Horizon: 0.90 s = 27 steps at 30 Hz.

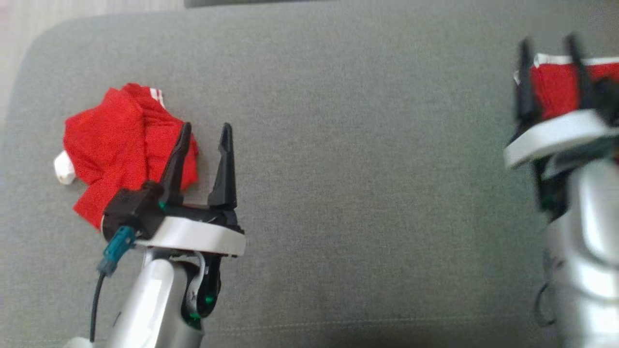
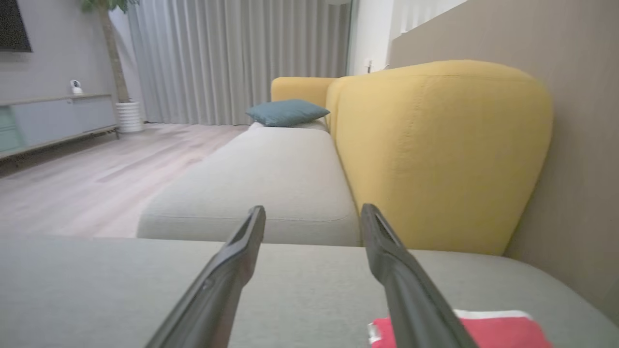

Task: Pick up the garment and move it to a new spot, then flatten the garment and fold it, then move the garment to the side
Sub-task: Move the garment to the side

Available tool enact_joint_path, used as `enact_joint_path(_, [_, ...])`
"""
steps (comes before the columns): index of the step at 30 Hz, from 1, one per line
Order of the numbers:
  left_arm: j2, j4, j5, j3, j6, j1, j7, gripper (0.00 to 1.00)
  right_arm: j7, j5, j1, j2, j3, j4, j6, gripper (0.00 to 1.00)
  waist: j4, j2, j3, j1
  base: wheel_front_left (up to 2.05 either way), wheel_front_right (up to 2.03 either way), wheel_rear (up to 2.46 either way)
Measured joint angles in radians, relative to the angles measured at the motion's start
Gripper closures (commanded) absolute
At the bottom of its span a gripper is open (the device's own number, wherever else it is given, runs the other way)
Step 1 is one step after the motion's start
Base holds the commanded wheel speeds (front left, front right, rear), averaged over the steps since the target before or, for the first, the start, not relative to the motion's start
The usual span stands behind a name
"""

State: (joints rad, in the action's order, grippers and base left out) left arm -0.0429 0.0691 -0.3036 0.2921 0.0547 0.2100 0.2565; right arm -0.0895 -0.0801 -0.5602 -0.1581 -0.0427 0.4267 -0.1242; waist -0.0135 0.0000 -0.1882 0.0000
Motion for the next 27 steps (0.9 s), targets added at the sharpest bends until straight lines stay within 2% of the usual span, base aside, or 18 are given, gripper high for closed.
enact_joint_path(3, [0.000, -0.001, 0.000, -0.015, 0.004, -0.016, 0.000, 0.00, -0.001, 0.006, 0.088, 0.062, 0.032, -0.047, 0.000, 0.00, 0.007, 0.0000, 0.032, 0.0000, 0.00, 0.00, 0.00])
enact_joint_path(6, [0.000, 0.000, 0.000, -0.017, 0.004, -0.037, 0.000, 0.00, -0.017, 0.007, 0.164, 0.089, 0.053, -0.084, 0.000, 0.00, 0.014, 0.0000, 0.062, 0.0000, 0.00, 0.00, 0.00])
enact_joint_path(10, [0.000, 0.003, 0.002, -0.018, 0.002, -0.074, 0.000, 0.00, -0.054, -0.002, 0.255, 0.098, 0.080, -0.116, 0.000, 0.00, 0.022, 0.0000, 0.098, 0.0000, 0.00, 0.00, 0.00])
enact_joint_path(17, [-0.001, 0.022, 0.004, -0.017, -0.010, -0.133, 0.000, 0.00, -0.123, -0.085, 0.378, 0.102, 0.125, -0.135, 0.000, 0.00, 0.023, 0.0000, 0.147, 0.0000, 0.00, 0.00, 0.00])
enact_joint_path(27, [-0.002, 0.015, 0.003, -0.011, -0.012, -0.188, 0.000, 0.00, -0.155, -0.115, 0.479, 0.106, 0.110, -0.146, 0.000, 0.00, 0.010, 0.0000, 0.188, -0.0001, 0.00, 0.00, 0.00])
